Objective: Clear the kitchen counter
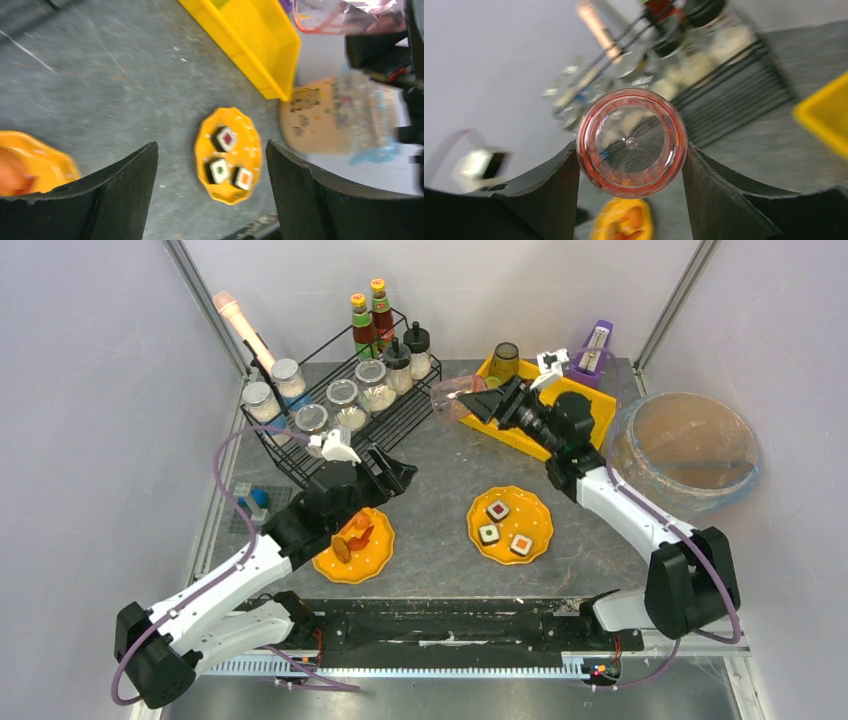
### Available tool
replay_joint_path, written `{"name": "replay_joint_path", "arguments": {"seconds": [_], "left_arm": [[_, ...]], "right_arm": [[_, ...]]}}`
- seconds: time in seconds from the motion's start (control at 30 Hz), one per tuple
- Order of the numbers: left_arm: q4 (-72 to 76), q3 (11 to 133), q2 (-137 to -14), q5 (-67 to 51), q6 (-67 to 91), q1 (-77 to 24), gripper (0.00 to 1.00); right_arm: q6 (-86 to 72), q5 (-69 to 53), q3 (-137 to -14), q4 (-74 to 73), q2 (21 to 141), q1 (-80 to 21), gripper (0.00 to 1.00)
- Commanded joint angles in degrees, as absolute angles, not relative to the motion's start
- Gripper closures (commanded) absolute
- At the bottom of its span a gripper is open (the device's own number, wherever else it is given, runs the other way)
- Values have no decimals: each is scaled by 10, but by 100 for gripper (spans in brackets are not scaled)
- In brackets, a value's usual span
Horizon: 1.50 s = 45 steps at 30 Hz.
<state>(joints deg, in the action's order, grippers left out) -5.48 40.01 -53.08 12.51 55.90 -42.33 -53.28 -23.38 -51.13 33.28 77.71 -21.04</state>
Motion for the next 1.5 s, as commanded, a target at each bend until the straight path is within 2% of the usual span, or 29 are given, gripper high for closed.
{"name": "replay_joint_path", "arguments": {"seconds": [0.0, 0.17, 0.33, 0.8, 0.9, 0.97, 1.03, 1.07, 1.13, 1.17, 1.47], "left_arm": [[-231, 483, -521, 220, 381, -420, 15], [-294, 513, -537, 242, 327, -420, 11], [-308, 514, -566, 226, 316, -420, 7], [-318, 522, -608, 190, 284, -419, 7], [-320, 521, -609, 184, 289, -419, 7], [-319, 521, -611, 179, 291, -419, 7], [-319, 524, -615, 175, 291, -419, 7], [-319, 527, -618, 170, 291, -419, 7], [-317, 532, -624, 163, 292, -419, 7], [-315, 533, -627, 158, 293, -419, 8], [-276, 536, -660, 88, 332, -419, 10]], "right_arm": [[-276, -75, -629, 125, 816, -207, 100], [-137, 77, -714, 74, 887, -208, 100], [-71, 164, -791, 69, 971, -207, 100], [-50, 179, -965, 81, 1197, -206, 98], [-55, 183, -979, 82, 1221, -204, 88], [-59, 175, -988, 81, 1229, -202, 72], [-60, 169, -995, 76, 1228, -201, 48], [-60, 167, -997, 73, 1224, -201, 32], [-60, 165, -996, 62, 1206, -201, 9], [-61, 166, -993, 58, 1193, -201, 2], [-75, 185, -872, 5, 989, -200, 2]]}}
